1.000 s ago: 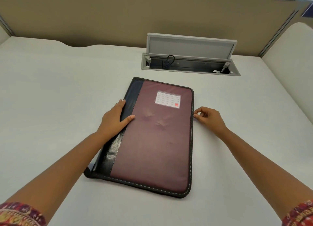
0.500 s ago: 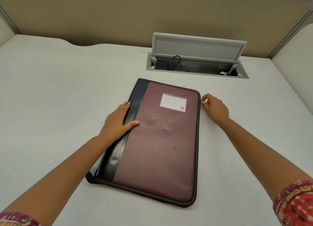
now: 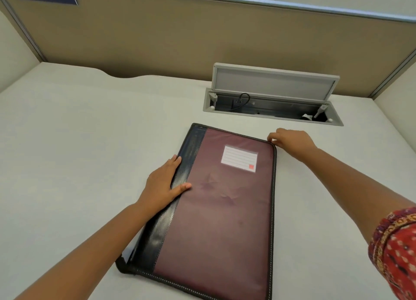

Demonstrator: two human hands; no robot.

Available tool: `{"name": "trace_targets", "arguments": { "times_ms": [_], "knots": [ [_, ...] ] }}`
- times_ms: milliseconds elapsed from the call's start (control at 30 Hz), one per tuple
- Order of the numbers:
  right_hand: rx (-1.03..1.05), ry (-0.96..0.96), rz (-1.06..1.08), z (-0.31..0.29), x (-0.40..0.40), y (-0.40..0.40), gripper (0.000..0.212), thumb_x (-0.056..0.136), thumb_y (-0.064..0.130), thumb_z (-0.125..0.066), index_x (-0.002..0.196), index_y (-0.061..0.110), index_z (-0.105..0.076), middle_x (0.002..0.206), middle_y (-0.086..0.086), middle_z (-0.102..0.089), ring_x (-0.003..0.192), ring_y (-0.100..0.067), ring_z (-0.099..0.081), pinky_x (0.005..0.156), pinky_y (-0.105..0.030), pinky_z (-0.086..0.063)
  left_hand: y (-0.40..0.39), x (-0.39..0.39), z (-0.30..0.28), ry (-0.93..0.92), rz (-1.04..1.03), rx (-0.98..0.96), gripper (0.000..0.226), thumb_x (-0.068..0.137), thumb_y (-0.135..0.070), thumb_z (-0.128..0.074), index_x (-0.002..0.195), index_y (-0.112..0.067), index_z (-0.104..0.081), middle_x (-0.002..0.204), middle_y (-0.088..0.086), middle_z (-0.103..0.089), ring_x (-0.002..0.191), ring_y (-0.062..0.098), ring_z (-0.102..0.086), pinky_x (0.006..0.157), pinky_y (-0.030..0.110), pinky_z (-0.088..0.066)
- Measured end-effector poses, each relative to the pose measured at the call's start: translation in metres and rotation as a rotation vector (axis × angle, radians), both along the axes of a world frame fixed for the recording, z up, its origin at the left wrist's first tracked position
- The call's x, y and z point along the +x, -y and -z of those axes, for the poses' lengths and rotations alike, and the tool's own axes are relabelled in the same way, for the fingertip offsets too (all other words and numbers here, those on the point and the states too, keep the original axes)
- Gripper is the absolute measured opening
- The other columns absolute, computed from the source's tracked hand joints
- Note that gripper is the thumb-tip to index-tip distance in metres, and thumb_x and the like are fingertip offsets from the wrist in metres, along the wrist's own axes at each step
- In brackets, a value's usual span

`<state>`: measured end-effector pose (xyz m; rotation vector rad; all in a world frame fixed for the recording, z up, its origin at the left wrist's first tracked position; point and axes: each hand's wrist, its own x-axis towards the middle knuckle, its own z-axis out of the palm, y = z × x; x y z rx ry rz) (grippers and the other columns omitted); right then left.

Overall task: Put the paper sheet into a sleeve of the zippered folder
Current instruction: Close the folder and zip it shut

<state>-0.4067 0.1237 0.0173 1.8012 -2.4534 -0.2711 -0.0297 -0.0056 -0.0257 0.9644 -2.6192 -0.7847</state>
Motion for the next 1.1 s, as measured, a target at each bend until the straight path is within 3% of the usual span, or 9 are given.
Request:
{"name": "trace_targets", "arguments": {
  "times_ms": [233,400,533,667,867,1100],
  "knots": [
    [0.052,-0.07,-0.202,-0.009,-0.009,0.037,0.018,0.095,0.036,-0.046,0.104,0.028,-0.058,0.099,0.0,-0.059,0.083,-0.023,-0.061,0.055,-0.027,-0.035,0.002,-0.001,0.003,-0.021,-0.033,0.024,0.107,0.061,-0.091,-0.02,0.144,-0.024,-0.023,0.154,-0.003,-0.021,0.14,0.015,-0.025,0.113,0.041,-0.025],
    [0.048,-0.069,-0.217,-0.012,-0.01,0.055,0.015,0.094,0.034,-0.048,0.102,0.027,-0.059,0.099,0.001,-0.059,0.085,-0.023,-0.06,0.054,-0.027,-0.03,0.003,-0.004,0.004,-0.021,-0.075,0.027,0.104,0.062,-0.087,-0.029,0.144,-0.023,-0.024,0.153,-0.001,-0.023,0.138,0.017,-0.03,0.112,0.041,-0.027],
    [0.026,-0.033,-0.186,-0.01,-0.01,0.058,0.016,0.094,0.032,-0.049,0.103,0.024,-0.06,0.101,-0.001,-0.059,0.087,-0.024,-0.06,0.055,-0.028,-0.032,0.001,-0.003,0.005,-0.057,-0.09,0.056,0.106,0.061,-0.09,-0.021,0.144,-0.023,-0.024,0.153,-0.001,-0.023,0.138,0.015,-0.028,0.11,0.038,-0.024],
    [-0.021,0.03,-0.127,0.001,-0.016,0.03,0.019,0.095,0.028,-0.046,0.108,0.021,-0.059,0.103,-0.004,-0.059,0.09,-0.026,-0.06,0.059,-0.028,-0.035,-0.003,-0.003,0.005,-0.103,-0.133,0.1,0.099,0.065,-0.086,-0.028,0.144,-0.027,-0.023,0.153,-0.004,-0.024,0.139,0.011,-0.024,0.113,0.035,-0.018],
    [-0.131,0.078,-0.044,0.004,-0.017,0.011,0.017,0.094,0.029,-0.05,0.103,0.02,-0.061,0.1,-0.003,-0.061,0.085,-0.026,-0.06,0.059,-0.027,-0.039,-0.006,-0.005,0.003,0.002,-0.136,0.06,0.107,0.055,-0.094,-0.012,0.143,-0.035,-0.019,0.153,-0.011,-0.019,0.142,0.011,-0.014,0.115,0.04,-0.007],
    [-0.15,0.162,-0.162,-0.004,0.0,0.06,0.019,0.092,0.032,-0.053,0.102,0.02,-0.064,0.102,-0.001,-0.064,0.09,-0.027,-0.062,0.062,-0.03,-0.042,-0.006,-0.004,0.002,0.006,-0.118,0.077,0.103,0.055,-0.093,-0.014,0.142,-0.039,-0.018,0.15,-0.02,-0.015,0.14,0.003,-0.009,0.115,0.037,-0.003]
  ]
}}
